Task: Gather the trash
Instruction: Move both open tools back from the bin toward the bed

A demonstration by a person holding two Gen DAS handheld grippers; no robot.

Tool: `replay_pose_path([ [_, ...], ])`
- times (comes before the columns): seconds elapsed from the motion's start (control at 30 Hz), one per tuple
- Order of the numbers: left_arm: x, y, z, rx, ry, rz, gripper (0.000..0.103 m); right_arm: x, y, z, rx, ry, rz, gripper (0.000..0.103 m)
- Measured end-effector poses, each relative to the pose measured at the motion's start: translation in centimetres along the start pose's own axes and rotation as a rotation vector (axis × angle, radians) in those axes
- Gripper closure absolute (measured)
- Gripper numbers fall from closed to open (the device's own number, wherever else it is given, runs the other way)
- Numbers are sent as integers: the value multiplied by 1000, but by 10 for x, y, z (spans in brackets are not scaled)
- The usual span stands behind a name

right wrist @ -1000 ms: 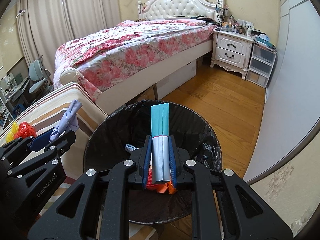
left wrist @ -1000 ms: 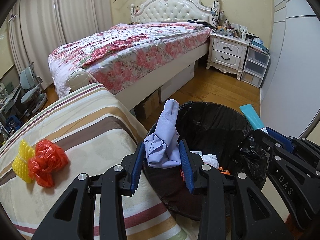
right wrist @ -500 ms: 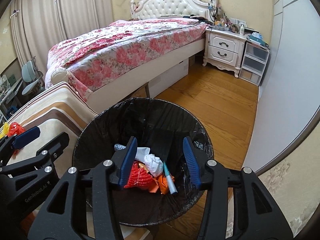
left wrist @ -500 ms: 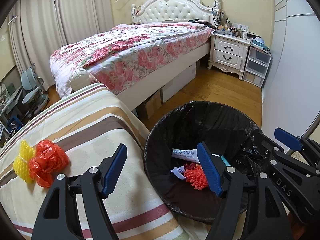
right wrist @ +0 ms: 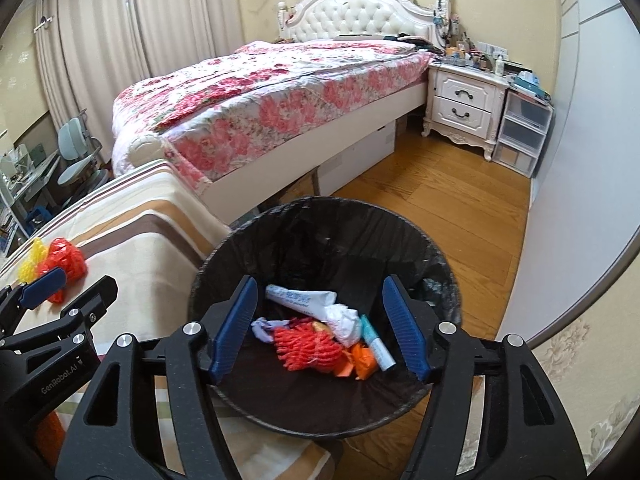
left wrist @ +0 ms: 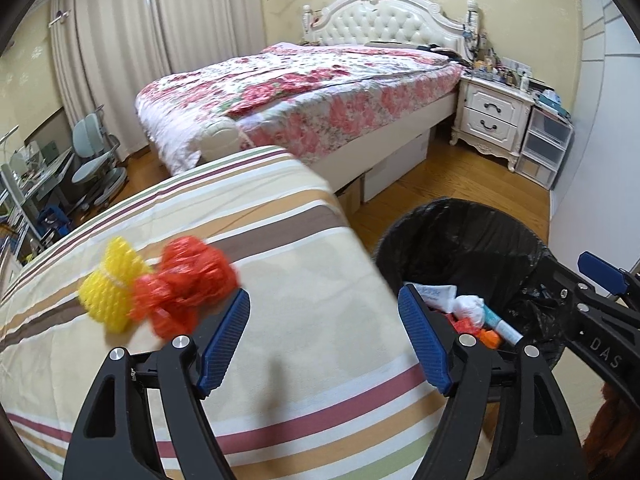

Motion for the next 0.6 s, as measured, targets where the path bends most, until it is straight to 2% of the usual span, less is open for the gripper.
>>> replay_pose_path([
  [0.2, -12, 48, 16, 64, 9, 48, 29, -2, 48, 6, 81, 8, 38, 35],
  [0.6, -42, 146, 41, 215, 24, 116, 29, -20, 156, 15, 244, 58, 149, 35],
])
Point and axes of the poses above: each gripper's, at about its wrist camera, not at the fingertips, and z roughly against the way its jaws point, y to its left, x to its top, the point moved 7 cm from there along -z, roughly the way its jaws point, and after that the axes turned 14 degrees about -y, right-handed, at the moved point
